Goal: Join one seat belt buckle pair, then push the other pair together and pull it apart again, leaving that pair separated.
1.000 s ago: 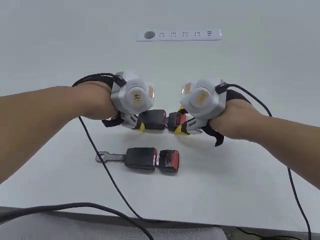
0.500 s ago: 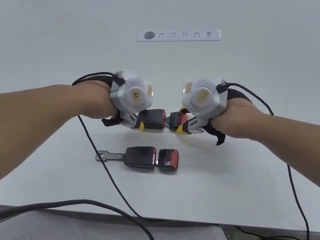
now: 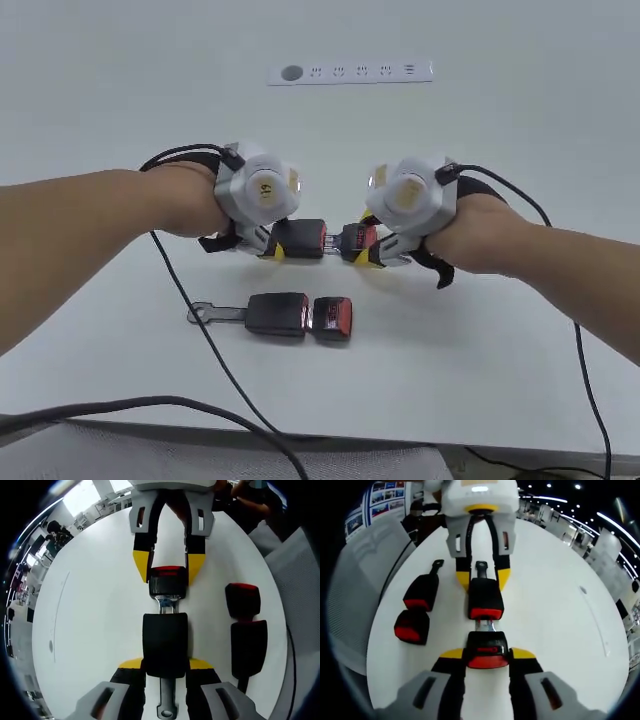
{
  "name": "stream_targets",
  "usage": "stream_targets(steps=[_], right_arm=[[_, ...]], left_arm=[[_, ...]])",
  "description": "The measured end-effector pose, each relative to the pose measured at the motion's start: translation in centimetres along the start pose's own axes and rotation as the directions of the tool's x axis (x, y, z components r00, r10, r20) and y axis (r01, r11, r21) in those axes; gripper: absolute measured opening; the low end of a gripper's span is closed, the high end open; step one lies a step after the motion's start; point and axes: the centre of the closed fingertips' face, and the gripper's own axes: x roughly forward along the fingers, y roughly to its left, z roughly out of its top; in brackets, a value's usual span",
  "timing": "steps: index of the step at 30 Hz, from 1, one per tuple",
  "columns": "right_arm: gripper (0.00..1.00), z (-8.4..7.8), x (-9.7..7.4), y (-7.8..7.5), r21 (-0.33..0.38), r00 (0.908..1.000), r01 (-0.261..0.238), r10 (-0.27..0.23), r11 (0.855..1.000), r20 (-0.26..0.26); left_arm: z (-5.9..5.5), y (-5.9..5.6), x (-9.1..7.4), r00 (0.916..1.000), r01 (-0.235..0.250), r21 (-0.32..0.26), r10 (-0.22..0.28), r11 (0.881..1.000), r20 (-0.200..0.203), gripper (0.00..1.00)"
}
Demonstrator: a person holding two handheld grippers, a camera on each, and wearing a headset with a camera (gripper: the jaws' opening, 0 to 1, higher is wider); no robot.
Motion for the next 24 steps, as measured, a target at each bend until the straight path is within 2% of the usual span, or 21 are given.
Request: stream_targets(steps=[7,16,24], right_arm=[[0.33,-1.8,-1.1,0.0,0.001,0.9998,0.001,-0.001,1.000,-0.020],[0.33,-5.2,-3.6,-0.3,0.048,0.9986,0.022,-0.019,0.999,-0.049],[0.33,-8.1,-5.4,-0.4,0.054,0.9957,0.036,-0.031,0.998,-0.087]], left_arm=[[-0.2,0.2,0.2,1.0000,0.001,-0.003,-0.001,1.000,-0.007,0.31],[0.1,0.0,-0.1,0.9999,-0.002,-0.005,0.002,1.000,-0.014,0.31],[0.3,-0.1,-0.1,0.9996,-0.002,-0.002,0.002,1.000,-0.028,0.32]])
